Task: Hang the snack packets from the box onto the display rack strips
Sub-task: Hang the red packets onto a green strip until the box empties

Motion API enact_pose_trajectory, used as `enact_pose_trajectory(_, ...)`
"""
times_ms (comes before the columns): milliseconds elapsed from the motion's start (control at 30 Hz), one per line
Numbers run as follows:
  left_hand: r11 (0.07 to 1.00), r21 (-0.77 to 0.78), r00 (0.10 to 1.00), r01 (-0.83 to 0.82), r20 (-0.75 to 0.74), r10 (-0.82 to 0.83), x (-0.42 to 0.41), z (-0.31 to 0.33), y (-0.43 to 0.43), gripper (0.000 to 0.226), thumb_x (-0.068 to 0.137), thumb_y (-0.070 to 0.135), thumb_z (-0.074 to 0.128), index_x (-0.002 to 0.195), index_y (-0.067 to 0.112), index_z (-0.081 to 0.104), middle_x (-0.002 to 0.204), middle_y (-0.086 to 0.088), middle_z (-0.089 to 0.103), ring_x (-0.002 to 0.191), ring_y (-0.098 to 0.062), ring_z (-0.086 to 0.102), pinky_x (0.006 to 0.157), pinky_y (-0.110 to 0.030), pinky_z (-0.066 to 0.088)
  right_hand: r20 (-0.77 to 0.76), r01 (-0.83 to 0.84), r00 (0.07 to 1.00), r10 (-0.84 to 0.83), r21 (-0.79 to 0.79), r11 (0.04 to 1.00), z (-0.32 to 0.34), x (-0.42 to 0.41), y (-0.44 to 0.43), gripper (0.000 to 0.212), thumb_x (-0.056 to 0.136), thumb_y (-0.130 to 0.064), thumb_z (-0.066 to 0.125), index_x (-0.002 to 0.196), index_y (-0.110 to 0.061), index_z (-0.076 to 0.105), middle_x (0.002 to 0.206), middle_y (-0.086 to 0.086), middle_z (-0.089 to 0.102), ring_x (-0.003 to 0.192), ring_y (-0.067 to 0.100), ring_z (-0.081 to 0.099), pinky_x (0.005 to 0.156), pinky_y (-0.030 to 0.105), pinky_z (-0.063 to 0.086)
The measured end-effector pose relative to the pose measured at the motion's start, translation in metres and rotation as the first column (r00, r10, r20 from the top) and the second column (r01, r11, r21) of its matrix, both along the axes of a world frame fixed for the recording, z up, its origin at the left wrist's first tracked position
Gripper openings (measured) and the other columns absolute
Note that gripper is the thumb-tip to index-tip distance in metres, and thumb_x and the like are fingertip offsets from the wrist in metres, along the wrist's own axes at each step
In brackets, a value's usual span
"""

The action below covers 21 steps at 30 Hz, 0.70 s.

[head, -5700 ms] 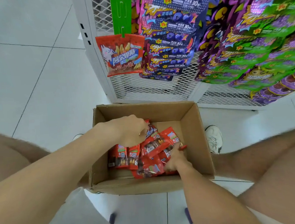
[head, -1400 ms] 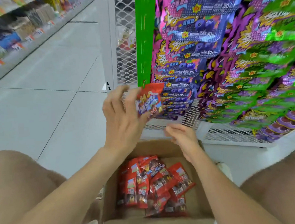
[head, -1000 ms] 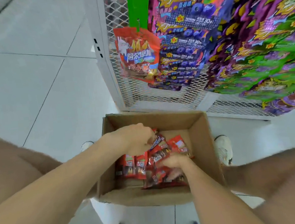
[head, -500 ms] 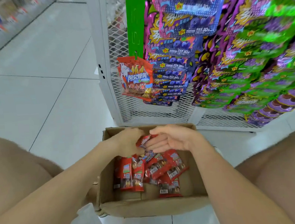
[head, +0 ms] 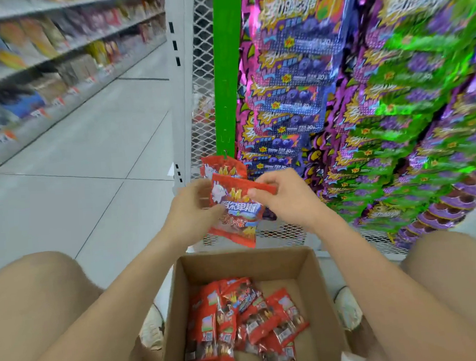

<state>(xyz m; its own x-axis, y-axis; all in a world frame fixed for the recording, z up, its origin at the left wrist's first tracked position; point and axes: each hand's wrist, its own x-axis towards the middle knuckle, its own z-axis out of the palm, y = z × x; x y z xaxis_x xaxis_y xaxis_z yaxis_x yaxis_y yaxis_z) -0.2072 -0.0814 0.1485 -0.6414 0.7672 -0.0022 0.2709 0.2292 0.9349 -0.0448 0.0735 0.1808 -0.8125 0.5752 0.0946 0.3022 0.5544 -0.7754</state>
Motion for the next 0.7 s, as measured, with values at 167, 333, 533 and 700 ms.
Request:
enact_pose_trajectory(167,0.995,0.075,0.989,-0.070,-0.126,0.079,-0.011,0.045,0.033,0.069,0.088,0.000,0.060,0.151,0.023,0.045,0.147,0.009,0.052,0.129,-0.006,0.051,0.107,-0.033,0.045,0.020,0.079,0.996,-0.092,0.368,0.926,0.023,-0.026,0.008,0.017,0.093,-0.043,0.075,0.093,-0.027,0.080,0.081,-0.009,0.074,0.084,0.023,0.065,0.086,0.037,0.047)
enact_pose_trajectory(333,0.978,0.202,0.998,-0.047,-0.020,0.052,-0.018,0.071,0.067,0.054,0.089,0.006,0.052,0.140,0.021,0.055,0.134,0.007,0.064,0.119,-0.007,0.063,0.104,-0.037,0.053,-0.238,0.184,0.961,-0.140,0.171,0.968,0.022,-0.047,0.022,0.012,0.090,-0.037,0.076,0.083,-0.029,0.076,0.062,-0.013,0.066,0.059,0.007,0.056,0.066,0.035,0.047)
enact_pose_trajectory(533,0.971,0.221,0.994,-0.085,0.081,0.069,-0.025,0.077,0.069,0.027,0.106,0.028,0.057,0.101,0.004,0.068,0.085,0.001,0.069,0.076,-0.007,0.067,0.071,-0.026,0.053,-0.292,0.234,0.928,-0.233,-0.032,0.972,0.024,-0.066,0.017,0.016,0.097,-0.036,0.070,0.092,-0.022,0.077,0.076,-0.006,0.072,0.071,0.011,0.062,0.069,0.035,0.051)
enact_pose_trajectory(700,0.994,0.109,0.991,-0.023,0.130,0.009,-0.025,0.080,0.050,0.038,0.103,0.050,0.058,0.107,0.019,0.078,0.101,0.003,0.082,0.096,-0.015,0.078,0.091,-0.036,0.059,-0.303,0.191,0.912,-0.278,-0.284,0.939,0.035,-0.063,0.007,0.017,0.095,-0.035,0.076,0.084,-0.023,0.080,0.081,0.004,0.078,0.068,0.013,0.064,0.064,0.028,0.051)
